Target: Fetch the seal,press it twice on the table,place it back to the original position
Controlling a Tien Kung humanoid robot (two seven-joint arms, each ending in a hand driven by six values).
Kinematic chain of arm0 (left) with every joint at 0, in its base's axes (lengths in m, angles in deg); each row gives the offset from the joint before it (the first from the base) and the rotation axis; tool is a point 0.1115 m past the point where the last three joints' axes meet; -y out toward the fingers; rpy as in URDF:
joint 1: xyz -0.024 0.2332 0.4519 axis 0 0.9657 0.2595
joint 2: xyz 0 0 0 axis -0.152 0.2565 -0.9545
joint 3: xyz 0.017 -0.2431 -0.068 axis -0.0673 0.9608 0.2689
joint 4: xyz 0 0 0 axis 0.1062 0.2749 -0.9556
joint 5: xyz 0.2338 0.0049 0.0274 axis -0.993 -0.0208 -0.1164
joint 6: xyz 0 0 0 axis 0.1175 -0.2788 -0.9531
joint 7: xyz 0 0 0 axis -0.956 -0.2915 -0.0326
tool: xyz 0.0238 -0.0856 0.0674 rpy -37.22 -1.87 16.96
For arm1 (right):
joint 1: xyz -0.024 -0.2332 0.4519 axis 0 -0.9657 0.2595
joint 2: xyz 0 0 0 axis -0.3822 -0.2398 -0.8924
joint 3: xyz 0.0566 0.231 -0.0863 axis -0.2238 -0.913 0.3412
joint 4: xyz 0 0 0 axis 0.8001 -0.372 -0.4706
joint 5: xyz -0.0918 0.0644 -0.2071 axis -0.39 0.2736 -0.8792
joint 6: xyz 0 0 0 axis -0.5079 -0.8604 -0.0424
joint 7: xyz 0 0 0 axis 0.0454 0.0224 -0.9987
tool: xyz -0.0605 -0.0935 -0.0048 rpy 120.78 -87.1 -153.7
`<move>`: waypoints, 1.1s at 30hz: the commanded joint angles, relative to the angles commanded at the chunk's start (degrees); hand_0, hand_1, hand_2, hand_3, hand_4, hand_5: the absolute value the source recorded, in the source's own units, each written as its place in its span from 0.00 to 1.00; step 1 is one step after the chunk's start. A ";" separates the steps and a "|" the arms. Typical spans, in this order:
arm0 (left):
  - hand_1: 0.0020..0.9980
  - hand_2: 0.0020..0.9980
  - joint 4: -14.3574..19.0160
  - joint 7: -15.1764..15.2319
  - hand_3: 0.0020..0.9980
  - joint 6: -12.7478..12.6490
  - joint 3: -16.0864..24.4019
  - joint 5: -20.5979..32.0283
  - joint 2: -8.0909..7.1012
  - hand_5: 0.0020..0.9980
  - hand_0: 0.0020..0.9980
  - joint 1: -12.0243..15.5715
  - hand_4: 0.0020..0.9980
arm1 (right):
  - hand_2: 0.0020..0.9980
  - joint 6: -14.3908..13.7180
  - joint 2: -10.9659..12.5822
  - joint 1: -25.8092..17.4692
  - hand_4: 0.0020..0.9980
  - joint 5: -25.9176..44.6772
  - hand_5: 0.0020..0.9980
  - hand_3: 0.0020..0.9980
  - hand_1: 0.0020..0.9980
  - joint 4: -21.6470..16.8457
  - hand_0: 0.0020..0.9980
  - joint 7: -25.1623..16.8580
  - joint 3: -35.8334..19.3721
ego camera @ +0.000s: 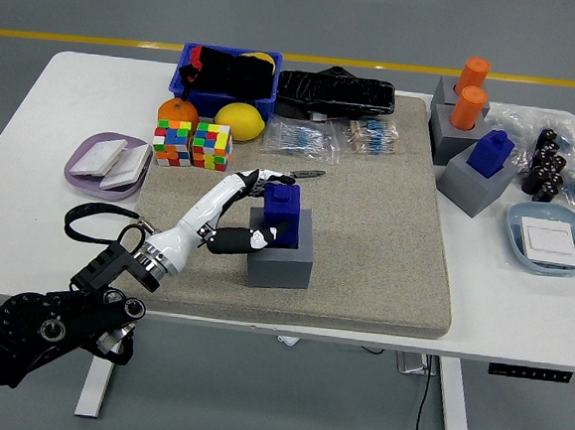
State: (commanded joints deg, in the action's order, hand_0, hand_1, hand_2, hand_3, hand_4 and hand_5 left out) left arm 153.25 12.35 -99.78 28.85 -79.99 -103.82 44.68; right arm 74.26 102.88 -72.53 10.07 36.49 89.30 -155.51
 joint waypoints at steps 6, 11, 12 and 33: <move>0.50 0.47 0.02 -0.02 0.74 0.06 -0.01 -0.03 -0.12 0.00 0.68 0.13 0.59 | 0.67 0.01 0.00 0.02 0.85 -0.04 0.47 0.66 0.70 0.00 0.79 -0.01 0.00; 0.50 0.47 0.03 -0.06 0.74 0.08 -0.22 -0.08 -0.29 0.00 0.68 0.13 0.59 | 0.67 -0.01 0.05 0.11 0.85 -0.05 0.47 0.66 0.70 -0.06 0.79 -0.06 -0.30; 0.50 0.47 0.00 -0.08 0.74 0.11 -0.26 -0.06 -0.30 0.00 0.68 0.13 0.59 | 0.67 -0.03 0.06 0.08 0.85 -0.02 0.47 0.66 0.70 -0.04 0.79 -0.08 -0.35; 0.72 0.65 -0.92 -0.59 0.78 0.97 -0.73 0.17 0.03 0.00 0.73 0.31 0.73 | 0.67 -0.01 -0.08 0.03 0.85 -0.11 0.47 0.66 0.70 -0.01 0.79 -0.13 -0.45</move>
State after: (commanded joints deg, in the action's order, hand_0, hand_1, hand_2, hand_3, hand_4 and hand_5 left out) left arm 152.32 11.76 -98.81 28.13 -79.82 -103.80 44.99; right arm 74.25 102.80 -72.50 9.96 36.48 89.17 -155.96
